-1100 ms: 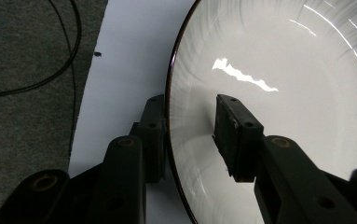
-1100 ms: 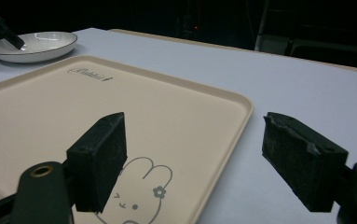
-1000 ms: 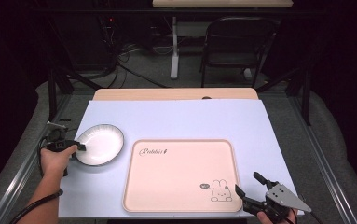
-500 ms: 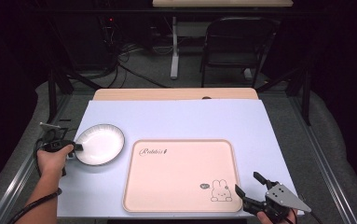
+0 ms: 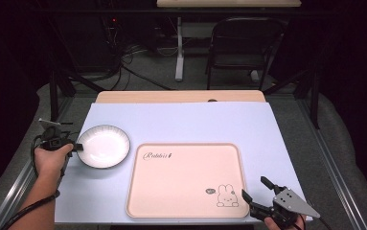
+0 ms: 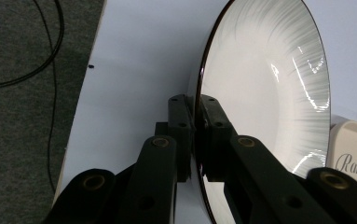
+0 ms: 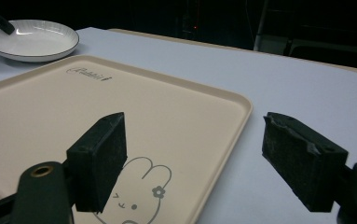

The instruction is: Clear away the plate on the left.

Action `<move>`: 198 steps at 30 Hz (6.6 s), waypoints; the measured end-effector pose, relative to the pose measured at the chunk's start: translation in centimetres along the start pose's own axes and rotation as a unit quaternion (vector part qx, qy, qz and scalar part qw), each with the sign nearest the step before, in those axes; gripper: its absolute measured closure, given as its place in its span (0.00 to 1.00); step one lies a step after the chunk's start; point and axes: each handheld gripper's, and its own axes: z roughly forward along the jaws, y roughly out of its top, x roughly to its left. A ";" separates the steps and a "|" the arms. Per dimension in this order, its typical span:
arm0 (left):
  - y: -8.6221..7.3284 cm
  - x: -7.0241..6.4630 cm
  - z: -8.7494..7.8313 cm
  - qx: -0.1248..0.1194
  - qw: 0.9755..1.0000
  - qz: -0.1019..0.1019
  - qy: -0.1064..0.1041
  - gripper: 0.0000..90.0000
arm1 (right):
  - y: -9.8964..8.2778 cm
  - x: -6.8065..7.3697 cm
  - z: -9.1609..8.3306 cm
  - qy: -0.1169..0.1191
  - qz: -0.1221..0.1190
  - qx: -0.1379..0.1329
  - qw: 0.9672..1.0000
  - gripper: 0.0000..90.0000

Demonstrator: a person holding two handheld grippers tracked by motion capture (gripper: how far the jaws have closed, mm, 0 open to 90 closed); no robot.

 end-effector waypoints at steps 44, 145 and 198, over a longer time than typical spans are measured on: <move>2.3 -4.0 -2.8 0.002 0.998 0.038 0.041 0.93 | 0.0 -0.1 -0.1 -0.001 0.003 -0.001 1.000 0.24; -3.8 -22.5 2.5 0.110 0.952 0.273 -0.084 0.93 | 0.0 0.0 -0.2 -0.001 0.002 -0.002 1.000 0.24; -9.7 -24.2 6.0 0.141 0.937 0.297 -0.122 0.93 | 0.0 -0.1 -0.2 -0.002 0.003 -0.003 1.000 0.24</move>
